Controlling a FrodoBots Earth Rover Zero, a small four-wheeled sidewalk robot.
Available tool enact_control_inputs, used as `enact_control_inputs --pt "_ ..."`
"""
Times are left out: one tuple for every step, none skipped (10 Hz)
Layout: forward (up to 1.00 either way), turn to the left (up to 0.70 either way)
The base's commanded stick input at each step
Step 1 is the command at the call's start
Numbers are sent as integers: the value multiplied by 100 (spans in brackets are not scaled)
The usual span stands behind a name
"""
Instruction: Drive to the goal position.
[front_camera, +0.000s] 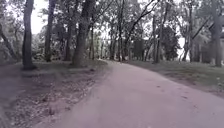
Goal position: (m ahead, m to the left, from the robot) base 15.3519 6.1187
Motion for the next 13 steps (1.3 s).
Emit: enact_control_inputs --pt "68 0" --pt "68 0" --pt "68 0" --pt "69 0" --pt "69 0" --pt "69 0" --pt "69 -8" --pt "68 -14" --pt "69 -14" --pt "69 -14" --pt "68 -14" --pt "68 -2" --pt "69 0"
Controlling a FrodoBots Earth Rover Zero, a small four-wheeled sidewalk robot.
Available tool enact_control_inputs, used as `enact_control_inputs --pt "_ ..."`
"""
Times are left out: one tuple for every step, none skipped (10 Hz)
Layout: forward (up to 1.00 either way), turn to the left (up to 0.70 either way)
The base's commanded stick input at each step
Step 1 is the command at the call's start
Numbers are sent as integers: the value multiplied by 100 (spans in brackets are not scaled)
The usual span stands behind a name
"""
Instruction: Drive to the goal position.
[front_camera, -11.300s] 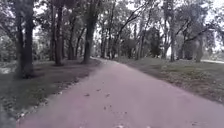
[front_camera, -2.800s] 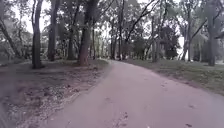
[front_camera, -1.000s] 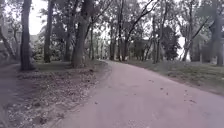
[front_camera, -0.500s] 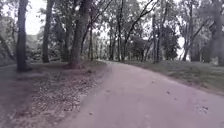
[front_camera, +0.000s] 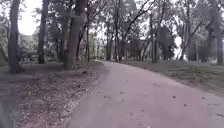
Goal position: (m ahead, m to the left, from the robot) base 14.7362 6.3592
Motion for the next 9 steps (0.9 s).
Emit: enact_control_inputs --pt "69 0" --pt "69 0" --pt "69 0" --pt "69 0" --pt "69 0" --pt "68 0" --pt "68 0" --pt "68 0" --pt "68 0"
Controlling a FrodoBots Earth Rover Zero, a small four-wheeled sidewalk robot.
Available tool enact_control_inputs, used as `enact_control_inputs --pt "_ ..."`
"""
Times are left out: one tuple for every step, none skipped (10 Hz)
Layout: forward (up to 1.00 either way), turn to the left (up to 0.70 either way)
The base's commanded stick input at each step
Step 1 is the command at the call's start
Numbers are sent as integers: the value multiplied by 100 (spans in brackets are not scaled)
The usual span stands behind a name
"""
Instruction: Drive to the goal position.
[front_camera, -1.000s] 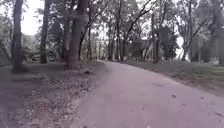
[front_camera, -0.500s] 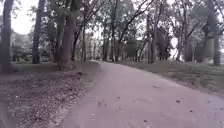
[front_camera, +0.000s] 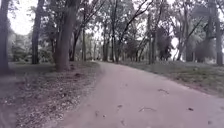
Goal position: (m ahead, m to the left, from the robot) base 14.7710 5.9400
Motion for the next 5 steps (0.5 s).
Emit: enact_control_inputs --pt "68 0" --pt "68 0" --pt "69 0" --pt "68 1" --pt "68 5"
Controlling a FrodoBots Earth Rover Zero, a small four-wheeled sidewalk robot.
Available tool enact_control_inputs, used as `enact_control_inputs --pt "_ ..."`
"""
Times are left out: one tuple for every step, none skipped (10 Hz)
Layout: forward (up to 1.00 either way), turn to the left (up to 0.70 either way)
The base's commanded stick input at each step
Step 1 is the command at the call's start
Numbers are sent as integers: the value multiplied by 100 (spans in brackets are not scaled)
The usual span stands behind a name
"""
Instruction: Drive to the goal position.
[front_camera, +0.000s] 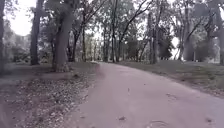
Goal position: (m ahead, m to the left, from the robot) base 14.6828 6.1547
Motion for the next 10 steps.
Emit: enact_control_inputs --pt "68 9" --pt "68 6" --pt "69 1" --pt "69 0" --pt "68 0" --pt "69 0" --pt "69 0" --pt "69 0" --pt "68 0" --pt "69 0"
